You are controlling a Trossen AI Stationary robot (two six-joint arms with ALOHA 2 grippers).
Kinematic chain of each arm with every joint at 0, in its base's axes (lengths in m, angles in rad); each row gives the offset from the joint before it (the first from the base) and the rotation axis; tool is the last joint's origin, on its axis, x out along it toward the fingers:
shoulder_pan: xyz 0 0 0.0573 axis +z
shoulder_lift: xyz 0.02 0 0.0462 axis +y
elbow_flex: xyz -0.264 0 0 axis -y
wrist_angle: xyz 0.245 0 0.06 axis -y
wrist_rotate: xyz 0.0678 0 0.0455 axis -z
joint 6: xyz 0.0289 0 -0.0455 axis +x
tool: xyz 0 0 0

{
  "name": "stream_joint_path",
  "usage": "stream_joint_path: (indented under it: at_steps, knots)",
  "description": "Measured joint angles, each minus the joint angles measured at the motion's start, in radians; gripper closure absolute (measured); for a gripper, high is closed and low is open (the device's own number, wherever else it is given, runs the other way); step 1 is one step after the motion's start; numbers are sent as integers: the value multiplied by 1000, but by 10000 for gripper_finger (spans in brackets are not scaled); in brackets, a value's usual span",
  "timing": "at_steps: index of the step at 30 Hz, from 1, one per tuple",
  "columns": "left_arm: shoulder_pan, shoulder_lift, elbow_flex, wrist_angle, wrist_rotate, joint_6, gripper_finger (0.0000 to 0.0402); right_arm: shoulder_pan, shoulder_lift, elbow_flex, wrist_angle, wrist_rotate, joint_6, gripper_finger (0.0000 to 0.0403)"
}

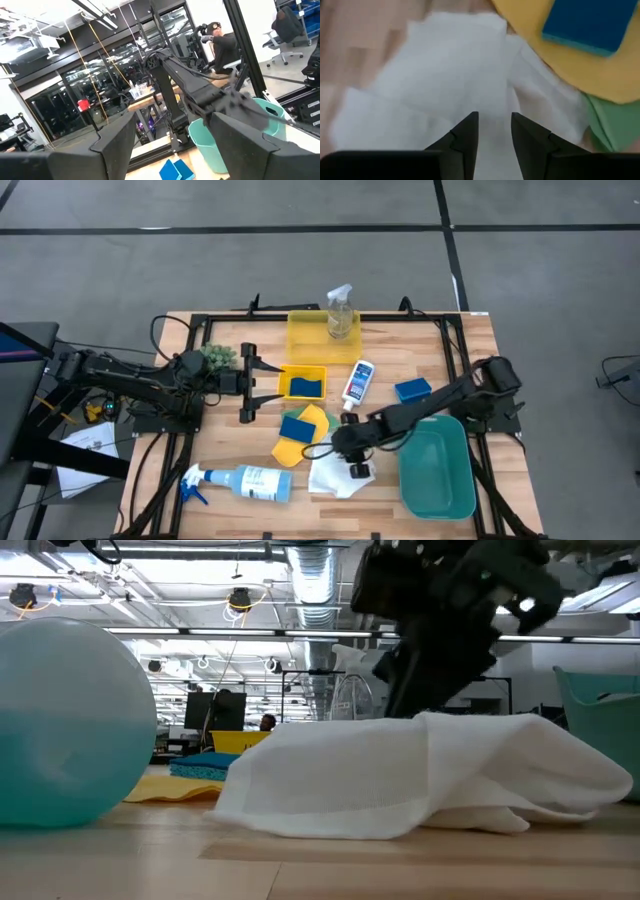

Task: Pick & Place Kitchen Items
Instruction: Put the white cloth into the green bin

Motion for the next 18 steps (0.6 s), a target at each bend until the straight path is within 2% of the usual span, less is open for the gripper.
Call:
stream_joint_path:
  at_steps: [5,14,18]
  knots:
    - [0,0,0,-10,0,0,147,-3,100,83,-79,-1,8,274]
    - [0,0,0,-21,0,0,147,-31,134,105,-97,-7,49,159]
    - [0,0,0,-21,0,0,147,-35,142,105,-94,-5,53,135]
